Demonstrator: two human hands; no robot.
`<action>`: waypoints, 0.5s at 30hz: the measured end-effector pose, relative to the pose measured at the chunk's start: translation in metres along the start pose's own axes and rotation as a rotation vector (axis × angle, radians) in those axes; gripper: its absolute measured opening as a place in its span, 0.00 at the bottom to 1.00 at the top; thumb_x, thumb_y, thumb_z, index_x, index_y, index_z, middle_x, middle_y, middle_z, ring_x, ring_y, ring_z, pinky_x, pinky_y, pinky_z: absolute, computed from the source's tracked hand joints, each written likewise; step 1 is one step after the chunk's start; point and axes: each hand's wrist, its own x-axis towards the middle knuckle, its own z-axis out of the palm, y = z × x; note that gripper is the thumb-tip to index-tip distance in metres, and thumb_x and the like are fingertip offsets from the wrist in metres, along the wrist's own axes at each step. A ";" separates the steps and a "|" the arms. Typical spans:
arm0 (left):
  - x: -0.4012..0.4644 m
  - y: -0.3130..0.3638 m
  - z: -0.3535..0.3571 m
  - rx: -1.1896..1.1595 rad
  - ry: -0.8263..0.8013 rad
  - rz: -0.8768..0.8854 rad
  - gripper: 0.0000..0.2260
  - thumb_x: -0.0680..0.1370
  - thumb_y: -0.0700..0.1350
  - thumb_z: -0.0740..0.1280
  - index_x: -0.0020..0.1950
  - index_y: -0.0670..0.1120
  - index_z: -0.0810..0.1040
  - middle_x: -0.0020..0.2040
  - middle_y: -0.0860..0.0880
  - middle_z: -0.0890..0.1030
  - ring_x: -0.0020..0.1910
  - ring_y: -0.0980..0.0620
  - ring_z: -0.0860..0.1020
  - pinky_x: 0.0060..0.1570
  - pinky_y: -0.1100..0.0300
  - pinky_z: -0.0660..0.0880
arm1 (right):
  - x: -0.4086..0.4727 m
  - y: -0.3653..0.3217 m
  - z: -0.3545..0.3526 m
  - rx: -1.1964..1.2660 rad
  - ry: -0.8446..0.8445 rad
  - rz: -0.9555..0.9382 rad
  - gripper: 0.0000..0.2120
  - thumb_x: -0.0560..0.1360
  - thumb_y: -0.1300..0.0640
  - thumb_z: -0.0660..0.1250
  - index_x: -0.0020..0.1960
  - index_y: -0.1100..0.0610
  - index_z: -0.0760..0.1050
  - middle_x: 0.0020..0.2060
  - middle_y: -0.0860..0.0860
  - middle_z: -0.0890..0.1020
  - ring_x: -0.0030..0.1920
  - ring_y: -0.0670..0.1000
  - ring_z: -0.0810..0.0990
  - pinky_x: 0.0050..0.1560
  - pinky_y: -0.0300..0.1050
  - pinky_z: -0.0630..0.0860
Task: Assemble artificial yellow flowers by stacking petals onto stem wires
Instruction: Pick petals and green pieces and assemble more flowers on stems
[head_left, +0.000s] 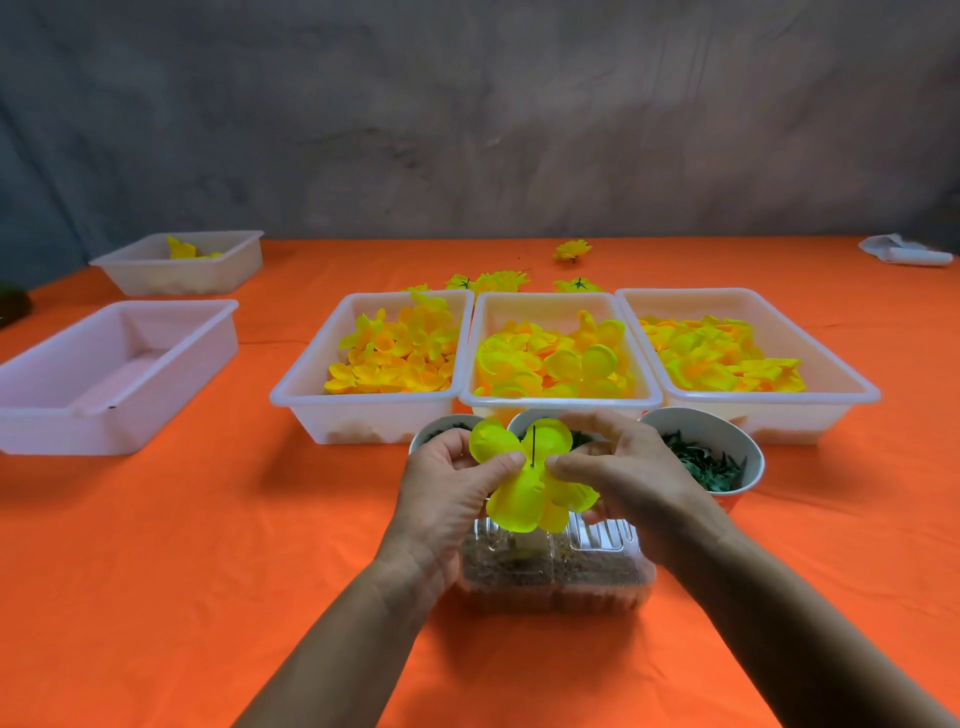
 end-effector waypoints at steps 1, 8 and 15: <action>0.000 0.000 0.001 0.005 0.002 0.002 0.07 0.71 0.33 0.71 0.48 0.38 0.78 0.40 0.41 0.82 0.39 0.44 0.78 0.45 0.48 0.74 | 0.000 0.000 0.000 -0.002 -0.003 0.002 0.17 0.71 0.64 0.71 0.56 0.51 0.76 0.36 0.51 0.80 0.36 0.48 0.79 0.24 0.36 0.71; 0.001 0.000 0.001 -0.006 0.002 -0.010 0.10 0.70 0.30 0.70 0.51 0.37 0.77 0.40 0.40 0.82 0.36 0.46 0.78 0.39 0.55 0.76 | 0.004 0.000 0.001 0.021 -0.017 0.013 0.13 0.69 0.64 0.73 0.48 0.48 0.78 0.31 0.48 0.81 0.30 0.45 0.80 0.25 0.36 0.72; 0.000 -0.001 0.001 0.032 -0.003 -0.010 0.10 0.70 0.30 0.71 0.46 0.41 0.77 0.38 0.44 0.82 0.31 0.52 0.79 0.30 0.64 0.76 | 0.006 0.002 0.004 0.066 -0.023 0.064 0.17 0.67 0.71 0.70 0.53 0.58 0.78 0.32 0.56 0.80 0.29 0.52 0.79 0.29 0.40 0.75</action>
